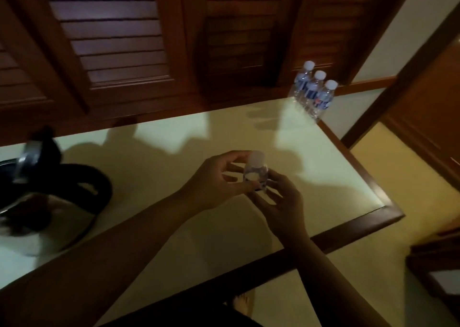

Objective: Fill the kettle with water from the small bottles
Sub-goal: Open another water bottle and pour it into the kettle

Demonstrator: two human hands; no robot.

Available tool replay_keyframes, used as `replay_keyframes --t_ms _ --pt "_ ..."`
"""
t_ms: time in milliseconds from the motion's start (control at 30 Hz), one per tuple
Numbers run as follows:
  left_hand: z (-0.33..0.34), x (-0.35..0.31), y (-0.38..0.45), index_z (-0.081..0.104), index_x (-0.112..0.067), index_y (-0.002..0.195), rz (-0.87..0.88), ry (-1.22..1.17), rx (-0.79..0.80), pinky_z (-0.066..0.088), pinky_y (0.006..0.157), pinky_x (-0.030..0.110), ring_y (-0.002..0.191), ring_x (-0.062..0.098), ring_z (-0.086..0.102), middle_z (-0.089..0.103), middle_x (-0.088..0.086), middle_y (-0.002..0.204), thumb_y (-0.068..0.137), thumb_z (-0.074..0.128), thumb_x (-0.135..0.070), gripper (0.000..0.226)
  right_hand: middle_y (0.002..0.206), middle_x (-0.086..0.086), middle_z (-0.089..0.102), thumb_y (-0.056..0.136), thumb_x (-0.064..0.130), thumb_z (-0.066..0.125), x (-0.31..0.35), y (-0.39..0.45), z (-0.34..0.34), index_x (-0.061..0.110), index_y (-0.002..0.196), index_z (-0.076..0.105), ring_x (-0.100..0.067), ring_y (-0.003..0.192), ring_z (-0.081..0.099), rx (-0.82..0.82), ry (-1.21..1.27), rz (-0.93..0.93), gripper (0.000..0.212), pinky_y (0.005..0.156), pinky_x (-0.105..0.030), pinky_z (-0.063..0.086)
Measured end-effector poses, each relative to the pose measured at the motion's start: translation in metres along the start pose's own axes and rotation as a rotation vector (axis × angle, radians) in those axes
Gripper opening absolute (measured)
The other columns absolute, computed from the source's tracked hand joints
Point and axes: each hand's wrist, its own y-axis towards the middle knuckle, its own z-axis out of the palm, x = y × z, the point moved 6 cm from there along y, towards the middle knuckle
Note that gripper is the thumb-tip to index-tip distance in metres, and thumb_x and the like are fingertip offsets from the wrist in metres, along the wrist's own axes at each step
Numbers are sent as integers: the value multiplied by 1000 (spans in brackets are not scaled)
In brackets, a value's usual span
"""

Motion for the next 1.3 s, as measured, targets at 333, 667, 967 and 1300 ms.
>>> replay_keyframes --t_ms 333,667,967,1300 --pt "41 -5 136 66 -25 127 28 72 -267 57 93 28 108 2 66 70 -14 121 83 83 -30 48 155 9 53 101 45 61 -63 115 -99 37 154 49 -10 142 50 129 -434 -2 54 115 -44 49" --pt "39 8 286 60 -17 134 56 189 -421 43 87 10 117 10 59 65 -2 130 84 82 -34 57 176 9 -10 104 76 20 -122 186 -114 37 169 0 -22 163 -17 420 -955 2 78 131 -47 -14" --pt "46 14 342 61 -17 129 115 165 -461 41 84 0 112 2 57 63 -9 122 81 85 -28 54 177 7 -17 100 80 9 -134 192 -114 37 168 -13 -25 163 -22 466 -994 3 83 132 -51 -13" --pt "53 21 366 60 -15 132 84 187 -444 43 89 6 119 8 57 64 -1 132 81 84 -31 58 178 8 -12 99 78 17 -134 192 -116 38 169 -7 -23 163 -19 450 -968 -4 84 132 -51 -12"
